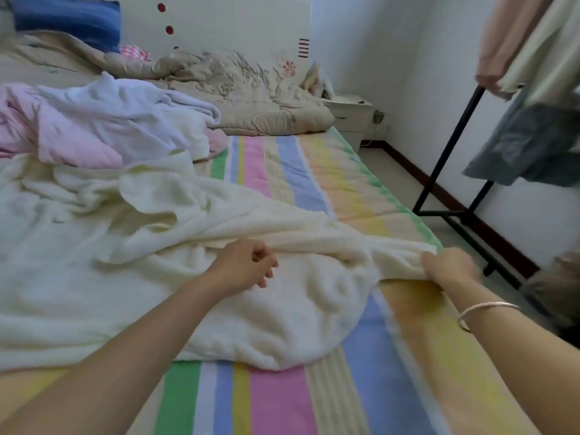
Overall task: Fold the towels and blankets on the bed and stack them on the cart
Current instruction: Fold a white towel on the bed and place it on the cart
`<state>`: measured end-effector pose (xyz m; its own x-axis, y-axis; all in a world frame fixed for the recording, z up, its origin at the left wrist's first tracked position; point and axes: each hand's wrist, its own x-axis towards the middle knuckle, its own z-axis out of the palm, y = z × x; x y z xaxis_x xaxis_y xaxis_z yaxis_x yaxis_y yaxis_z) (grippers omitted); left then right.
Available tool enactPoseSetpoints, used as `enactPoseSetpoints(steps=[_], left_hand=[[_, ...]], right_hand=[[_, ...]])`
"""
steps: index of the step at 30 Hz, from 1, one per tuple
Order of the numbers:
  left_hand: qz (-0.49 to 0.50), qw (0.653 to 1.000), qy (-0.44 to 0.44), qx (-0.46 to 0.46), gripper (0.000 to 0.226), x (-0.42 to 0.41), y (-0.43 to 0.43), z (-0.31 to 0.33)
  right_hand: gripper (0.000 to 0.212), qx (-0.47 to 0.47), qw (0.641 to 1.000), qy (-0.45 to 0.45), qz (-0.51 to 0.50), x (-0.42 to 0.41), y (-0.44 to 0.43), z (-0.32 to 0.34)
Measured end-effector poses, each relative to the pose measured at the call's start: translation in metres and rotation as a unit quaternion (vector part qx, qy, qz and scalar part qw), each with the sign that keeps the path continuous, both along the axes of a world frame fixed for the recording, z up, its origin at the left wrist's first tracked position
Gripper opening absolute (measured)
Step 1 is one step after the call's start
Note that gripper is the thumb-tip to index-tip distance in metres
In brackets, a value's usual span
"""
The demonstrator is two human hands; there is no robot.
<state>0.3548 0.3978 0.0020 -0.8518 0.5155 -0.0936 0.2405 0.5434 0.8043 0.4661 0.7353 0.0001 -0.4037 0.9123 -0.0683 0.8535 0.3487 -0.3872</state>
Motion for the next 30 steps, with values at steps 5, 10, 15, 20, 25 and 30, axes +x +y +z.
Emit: enactPoseSetpoints(steps=[5, 10, 15, 20, 25, 30], left_hand=[[-0.035, 0.999, 0.032, -0.027, 0.017, 0.037, 0.014, -0.003], [-0.026, 0.990, 0.137, -0.030, 0.015, 0.072, 0.007, -0.008], [-0.069, 0.958, 0.271, -0.068, 0.044, 0.095, -0.018, -0.029], [-0.137, 0.923, 0.341, -0.111, 0.036, 0.099, -0.037, -0.051], [-0.029, 0.947, 0.275, -0.163, 0.048, 0.081, -0.065, -0.027], [-0.033, 0.964, 0.111, -0.240, 0.050, 0.079, -0.124, -0.001]], right_hand=[[0.043, 0.090, 0.993, -0.010, 0.070, 0.038, 0.008, -0.008], [0.022, 0.263, 0.898, 0.103, 0.336, 0.033, -0.047, -0.018], [0.056, 0.300, 0.855, 0.069, 0.419, 0.023, -0.072, -0.053], [0.018, 0.378, 0.838, 0.074, 0.386, 0.015, -0.072, -0.053], [0.030, 0.282, 0.780, 0.018, 0.558, 0.022, -0.094, -0.026], [0.038, 0.062, 0.769, -0.032, 0.635, 0.057, -0.146, 0.002]])
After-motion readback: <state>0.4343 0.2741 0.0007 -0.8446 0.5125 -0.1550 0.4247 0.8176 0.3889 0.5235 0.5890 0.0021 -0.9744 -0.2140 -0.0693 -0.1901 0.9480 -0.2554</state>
